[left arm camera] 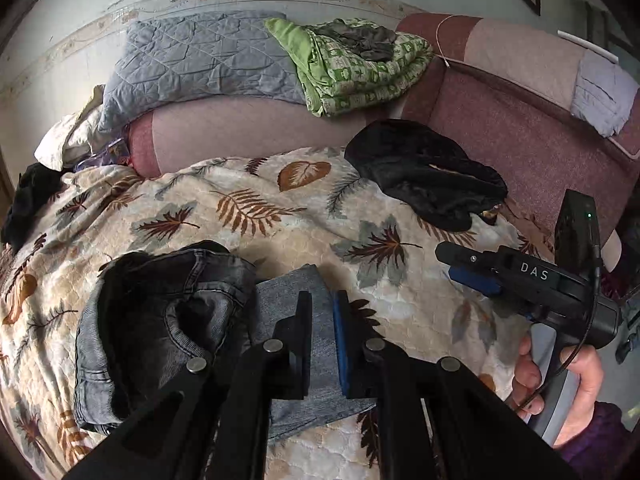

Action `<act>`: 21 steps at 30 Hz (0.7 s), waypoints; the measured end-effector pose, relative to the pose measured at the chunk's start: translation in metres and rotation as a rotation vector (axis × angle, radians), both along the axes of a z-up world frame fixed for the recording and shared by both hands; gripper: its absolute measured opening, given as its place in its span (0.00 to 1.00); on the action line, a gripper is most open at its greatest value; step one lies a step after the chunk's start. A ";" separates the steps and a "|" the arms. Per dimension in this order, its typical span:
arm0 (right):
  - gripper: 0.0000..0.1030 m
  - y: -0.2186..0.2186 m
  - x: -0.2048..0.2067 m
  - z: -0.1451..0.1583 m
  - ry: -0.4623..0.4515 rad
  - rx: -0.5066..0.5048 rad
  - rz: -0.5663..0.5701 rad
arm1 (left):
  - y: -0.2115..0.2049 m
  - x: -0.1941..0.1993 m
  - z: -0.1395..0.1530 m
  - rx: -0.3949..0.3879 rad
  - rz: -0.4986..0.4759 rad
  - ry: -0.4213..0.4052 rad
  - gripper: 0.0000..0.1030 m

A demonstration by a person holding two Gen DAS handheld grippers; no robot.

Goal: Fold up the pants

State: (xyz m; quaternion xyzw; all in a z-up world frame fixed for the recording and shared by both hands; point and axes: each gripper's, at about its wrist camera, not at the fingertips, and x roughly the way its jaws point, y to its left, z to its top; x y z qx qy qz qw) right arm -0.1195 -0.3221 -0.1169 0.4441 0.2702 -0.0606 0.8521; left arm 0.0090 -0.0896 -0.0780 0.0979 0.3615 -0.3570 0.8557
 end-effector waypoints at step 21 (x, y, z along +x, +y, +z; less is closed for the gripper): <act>0.72 0.132 0.178 -0.081 0.208 0.251 0.310 | 0.247 0.104 -0.124 -0.100 0.532 0.487 0.57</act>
